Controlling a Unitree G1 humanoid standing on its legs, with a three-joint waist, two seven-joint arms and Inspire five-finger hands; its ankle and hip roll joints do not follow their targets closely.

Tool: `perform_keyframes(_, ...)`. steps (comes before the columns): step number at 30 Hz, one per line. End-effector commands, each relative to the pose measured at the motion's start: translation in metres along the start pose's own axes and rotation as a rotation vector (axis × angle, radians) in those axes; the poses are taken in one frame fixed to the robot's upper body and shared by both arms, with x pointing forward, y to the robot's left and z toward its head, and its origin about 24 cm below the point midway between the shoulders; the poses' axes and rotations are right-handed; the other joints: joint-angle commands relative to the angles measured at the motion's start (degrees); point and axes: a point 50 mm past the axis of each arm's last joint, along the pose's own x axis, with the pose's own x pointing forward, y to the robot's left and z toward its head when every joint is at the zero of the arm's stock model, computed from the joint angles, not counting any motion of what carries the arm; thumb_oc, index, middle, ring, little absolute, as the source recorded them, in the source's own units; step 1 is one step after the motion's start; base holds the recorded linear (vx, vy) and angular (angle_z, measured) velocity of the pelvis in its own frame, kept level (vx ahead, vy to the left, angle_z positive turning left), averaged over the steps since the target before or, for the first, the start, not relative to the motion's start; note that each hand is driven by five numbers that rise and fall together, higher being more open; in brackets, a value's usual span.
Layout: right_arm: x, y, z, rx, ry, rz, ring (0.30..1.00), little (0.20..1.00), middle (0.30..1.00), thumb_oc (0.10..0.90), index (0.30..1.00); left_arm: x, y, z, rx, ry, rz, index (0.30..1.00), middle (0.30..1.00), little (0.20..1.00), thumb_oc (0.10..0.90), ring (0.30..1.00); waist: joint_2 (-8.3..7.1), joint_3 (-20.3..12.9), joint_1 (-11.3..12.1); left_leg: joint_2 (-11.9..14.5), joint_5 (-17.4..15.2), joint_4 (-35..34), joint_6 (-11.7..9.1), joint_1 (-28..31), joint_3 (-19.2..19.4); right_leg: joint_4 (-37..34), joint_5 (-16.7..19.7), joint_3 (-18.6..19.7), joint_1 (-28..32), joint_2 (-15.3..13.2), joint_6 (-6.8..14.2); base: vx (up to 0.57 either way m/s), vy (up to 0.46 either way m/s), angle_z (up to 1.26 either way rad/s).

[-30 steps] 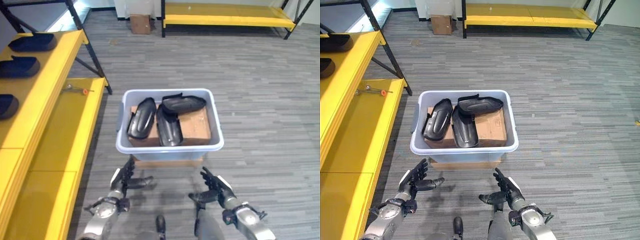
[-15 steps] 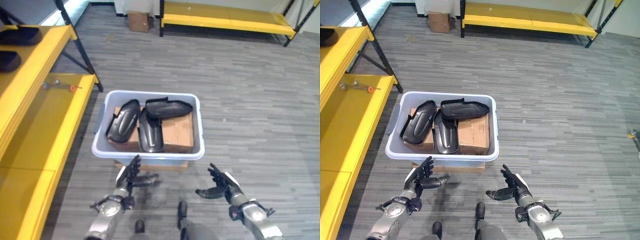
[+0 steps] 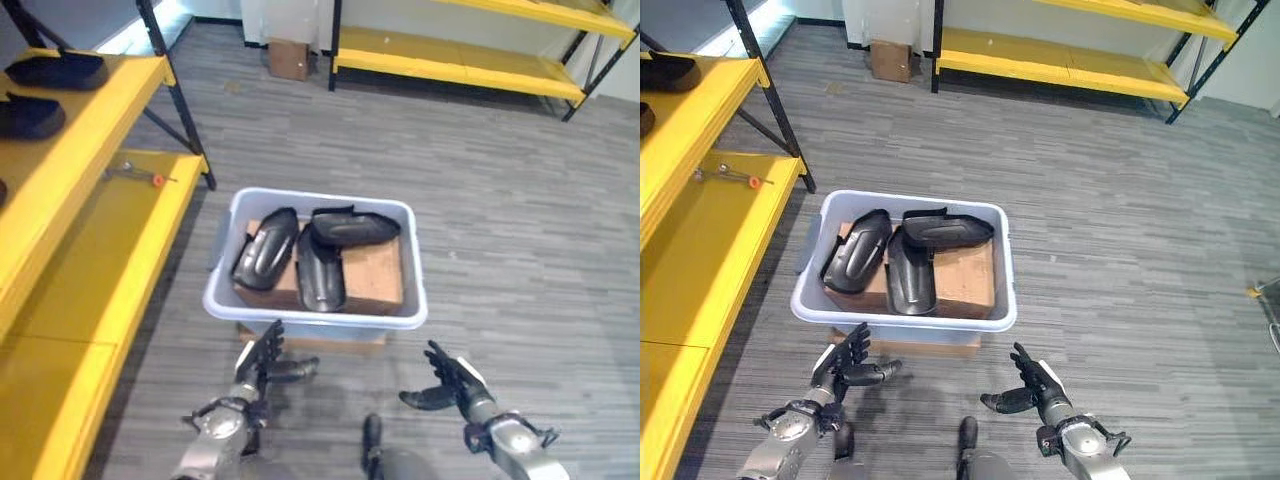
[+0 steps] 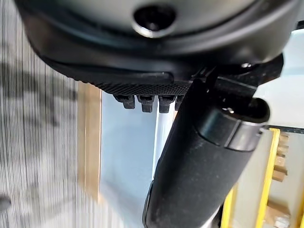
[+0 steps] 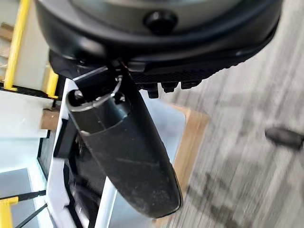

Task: Move parts from the plastic box to the shelf.

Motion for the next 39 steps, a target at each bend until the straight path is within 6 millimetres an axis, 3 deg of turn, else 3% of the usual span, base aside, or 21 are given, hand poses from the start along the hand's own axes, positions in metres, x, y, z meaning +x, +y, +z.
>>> perform_keyframes(1, 0.012, 0.002, 0.055, -0.025, -0.244, 0.02, 1.0, 1.0, 1.0, 0.9, 1.0, 0.003, 0.004, 0.049, 0.055, -0.235, -0.026, 1.0, 1.0, 1.0, 0.9, 1.0, -0.34, -2.55, 0.19, 3.51, 1.42, 1.61, 0.26, -2.39, -0.4, 3.76, -3.71, -0.08, 3.29, 0.19, 5.69, 0.06, 0.18, 0.07)
perform_keyframes(9, 0.01, -0.002, 0.065, -0.053, -0.288, 0.003, 1.0, 1.0, 1.0, 0.9, 1.0, 0.003, 0.007, 0.057, 0.076, -0.262, -0.018, 1.0, 1.0, 1.0, 0.9, 1.0, -0.96, -2.25, 0.0, 1.25, -0.6, 3.31, 1.52, -3.2, 0.6, 2.7, -0.05, -0.06, 2.68, -2.46, 7.02, 0.04, 0.097, -0.07)
perform_keyframes(14, 0.003, -0.013, 0.083, -0.075, -0.374, -0.043, 1.0, 1.0, 1.0, 0.9, 1.0, 0.001, 0.011, 0.062, 0.072, -0.288, -0.001, 1.0, 1.0, 1.0, 0.9, 1.0, -1.12, -2.35, 0.08, 0.5, -0.57, 2.88, 1.79, -3.88, 0.79, 1.67, 1.48, -0.72, 2.25, -3.47, 7.55, 0.01, 0.024, -0.07)
perform_keyframes(19, -0.023, -0.035, 0.134, -0.125, -0.617, -0.136, 1.0, 1.0, 1.0, 0.9, 1.0, -0.002, 0.014, 0.064, 0.073, -0.301, -0.002, 1.0, 1.0, 1.0, 0.9, 1.0, -1.12, -1.53, 0.1, 0.05, -0.11, 2.72, 1.71, -5.48, 0.37, 0.85, 2.24, -1.49, 1.19, -3.81, 7.9, 0.0, 0.002, 0.0)
perform_keyframes(25, -0.049, -0.054, 0.177, -0.191, -0.825, -0.232, 1.0, 1.0, 1.0, 0.9, 1.0, -0.005, 0.013, 0.066, 0.079, -0.31, -0.026, 1.0, 1.0, 1.0, 0.9, 1.0, -0.92, 0.25, 0.54, -0.03, 0.48, 3.19, 1.34, -7.59, -0.82, 0.99, 2.21, -3.02, 0.35, -3.93, 7.85, -0.02, -0.012, 0.11)
perform_keyframes(34, -0.04, -0.064, 0.227, -0.193, -0.945, -0.271, 1.0, 1.0, 1.0, 0.9, 1.0, -0.003, 0.003, 0.07, 0.073, -0.315, -0.086, 1.0, 1.0, 1.0, 0.9, 1.0, -0.06, 3.66, 2.87, 0.19, 0.43, 5.74, 1.14, -10.66, -2.61, 1.77, 1.44, -4.74, -0.38, -4.13, 7.35, -0.03, -0.022, 0.11)
perform_keyframes(37, -0.038, -0.066, 0.251, -0.229, -0.992, -0.307, 1.0, 1.0, 1.0, 0.9, 1.0, -0.001, 0.0, 0.075, 0.075, -0.326, -0.094, 1.0, 1.0, 1.0, 0.9, 1.0, 0.47, 5.03, 3.74, 0.29, 0.4, 6.66, 1.11, -11.95, -3.18, 2.47, 1.11, -4.93, -1.36, -4.24, 7.19, -0.05, -0.007, 0.11)
perform_keyframes(39, -0.04, -0.067, 0.279, -0.258, -1.059, -0.355, 1.0, 1.0, 1.0, 0.9, 1.0, 0.0, -0.001, 0.08, 0.076, -0.341, -0.093, 1.0, 1.0, 1.0, 0.9, 1.0, 1.13, 6.43, 4.55, 0.21, 0.65, 6.95, 1.09, -12.99, -3.57, 2.97, 0.95, -5.13, -2.26, -4.32, 7.04, -0.05, 0.006, 0.05)
